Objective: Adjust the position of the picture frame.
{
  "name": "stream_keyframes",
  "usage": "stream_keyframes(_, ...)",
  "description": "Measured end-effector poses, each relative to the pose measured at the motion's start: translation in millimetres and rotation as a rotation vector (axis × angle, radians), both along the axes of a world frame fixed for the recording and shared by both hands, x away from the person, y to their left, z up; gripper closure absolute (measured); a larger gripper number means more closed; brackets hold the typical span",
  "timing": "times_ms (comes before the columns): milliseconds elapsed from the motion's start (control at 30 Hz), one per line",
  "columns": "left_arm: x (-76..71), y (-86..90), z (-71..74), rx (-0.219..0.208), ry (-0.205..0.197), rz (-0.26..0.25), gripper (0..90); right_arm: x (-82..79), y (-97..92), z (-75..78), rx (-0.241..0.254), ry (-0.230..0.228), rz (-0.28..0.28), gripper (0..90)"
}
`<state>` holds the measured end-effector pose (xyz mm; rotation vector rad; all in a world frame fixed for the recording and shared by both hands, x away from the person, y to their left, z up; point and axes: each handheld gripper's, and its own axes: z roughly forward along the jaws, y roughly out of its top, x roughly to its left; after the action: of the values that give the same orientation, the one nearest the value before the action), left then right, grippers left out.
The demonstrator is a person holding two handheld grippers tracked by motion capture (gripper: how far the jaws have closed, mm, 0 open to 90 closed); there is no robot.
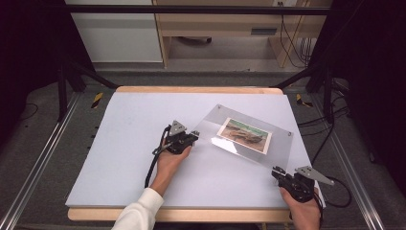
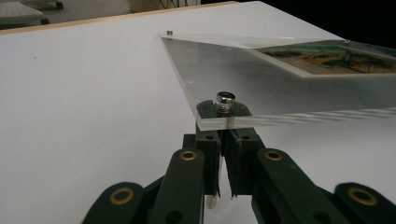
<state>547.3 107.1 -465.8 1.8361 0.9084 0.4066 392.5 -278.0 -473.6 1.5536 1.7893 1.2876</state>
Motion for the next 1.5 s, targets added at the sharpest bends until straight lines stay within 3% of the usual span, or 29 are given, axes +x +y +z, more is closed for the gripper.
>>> stream_keyframes(233,2.4,-1.2,6.5,0.01,-0.004,-0.004,83.9,4.4,-0.4,4.0,0.004,-0.02,-0.01,83.9)
stream_keyframes(400,5.9,-1.0,7.5,-0.027,0.017,-0.005,82.4,5.4,-1.6,6.6,0.02,-0.02,-0.014,84.2)
stream_keyframes(567,5.1,-4.0,12.2,0.02,-0.03,-0.009,84.6,5.7,-1.3,10.6,0.019,-0.029,-0.02,84.9)
stream_keyframes(900,-2.1,1.8,33.7,-0.028,-0.081,-0.007,84.8,13.2,-8.0,34.1,0.048,-0.091,-0.003,83.8)
stream_keyframes(1167,-12.8,21.7,54.0,-0.044,-0.111,0.038,84.8,25.0,0.2,47.7,0.059,-0.101,0.036,83.1)
stream_keyframes(1500,-33.1,59.5,76.0,-0.055,-0.161,0.108,84.7,47.9,24.9,65.8,0.063,-0.137,0.109,83.2)
